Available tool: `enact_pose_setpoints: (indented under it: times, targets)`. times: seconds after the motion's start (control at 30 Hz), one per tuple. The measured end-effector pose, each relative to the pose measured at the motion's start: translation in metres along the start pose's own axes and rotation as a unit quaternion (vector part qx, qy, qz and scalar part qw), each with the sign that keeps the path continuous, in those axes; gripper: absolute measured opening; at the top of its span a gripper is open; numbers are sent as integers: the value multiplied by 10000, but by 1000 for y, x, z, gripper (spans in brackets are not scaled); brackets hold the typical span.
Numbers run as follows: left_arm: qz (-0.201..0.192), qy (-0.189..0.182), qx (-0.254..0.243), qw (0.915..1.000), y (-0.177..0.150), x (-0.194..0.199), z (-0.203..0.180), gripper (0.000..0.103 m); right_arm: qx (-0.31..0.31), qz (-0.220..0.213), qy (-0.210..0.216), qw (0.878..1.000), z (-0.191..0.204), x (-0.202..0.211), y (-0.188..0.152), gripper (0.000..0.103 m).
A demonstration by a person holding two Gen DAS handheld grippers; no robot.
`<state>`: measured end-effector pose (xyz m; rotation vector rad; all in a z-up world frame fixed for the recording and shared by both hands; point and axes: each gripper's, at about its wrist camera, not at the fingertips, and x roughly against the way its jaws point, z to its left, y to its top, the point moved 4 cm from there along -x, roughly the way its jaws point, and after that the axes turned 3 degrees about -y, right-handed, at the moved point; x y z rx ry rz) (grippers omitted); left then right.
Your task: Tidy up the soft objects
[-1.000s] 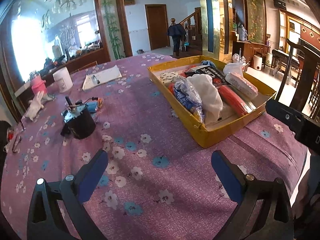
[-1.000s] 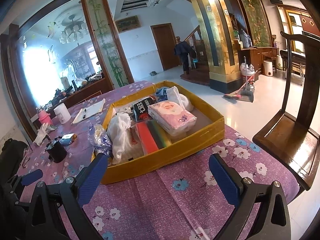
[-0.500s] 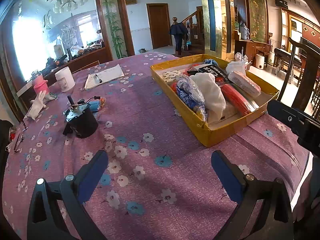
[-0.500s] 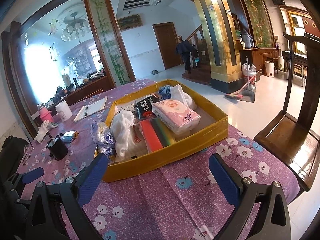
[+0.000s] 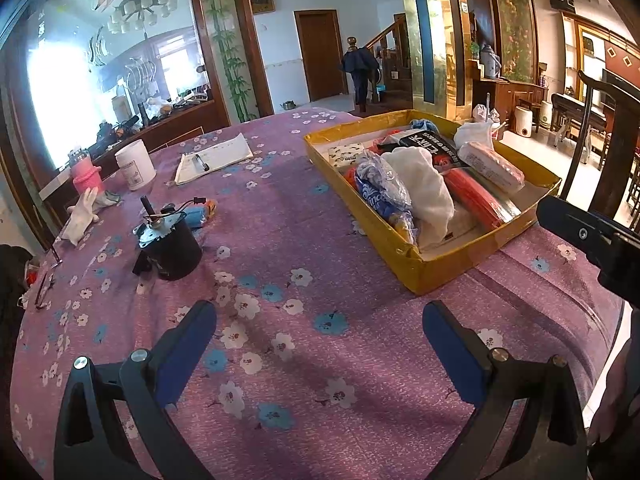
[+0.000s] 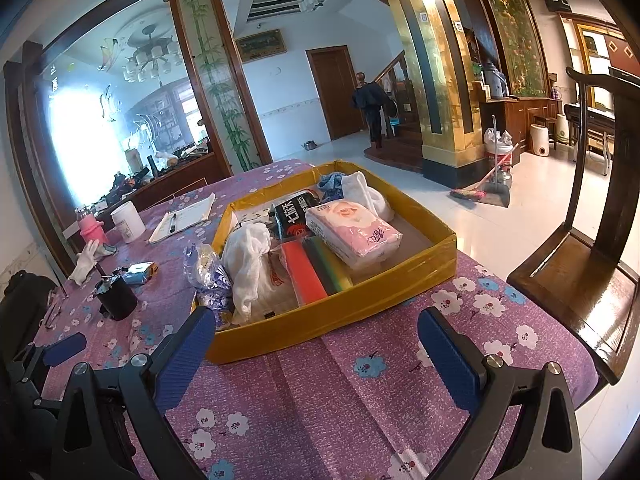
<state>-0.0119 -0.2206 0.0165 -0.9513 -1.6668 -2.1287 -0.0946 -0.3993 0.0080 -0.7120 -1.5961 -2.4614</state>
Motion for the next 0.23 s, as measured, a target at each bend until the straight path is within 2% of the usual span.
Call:
enact_pose_setpoints:
  times: [0.17, 0.23]
  targets:
    - [-196, 346, -18, 9992, 1, 8, 5, 103, -1, -24, 6, 10000, 1, 1, 1, 102]
    - [-159, 295, -34, 9994, 0, 7, 5, 103, 20, -33, -8, 10000, 2, 1, 2, 102]
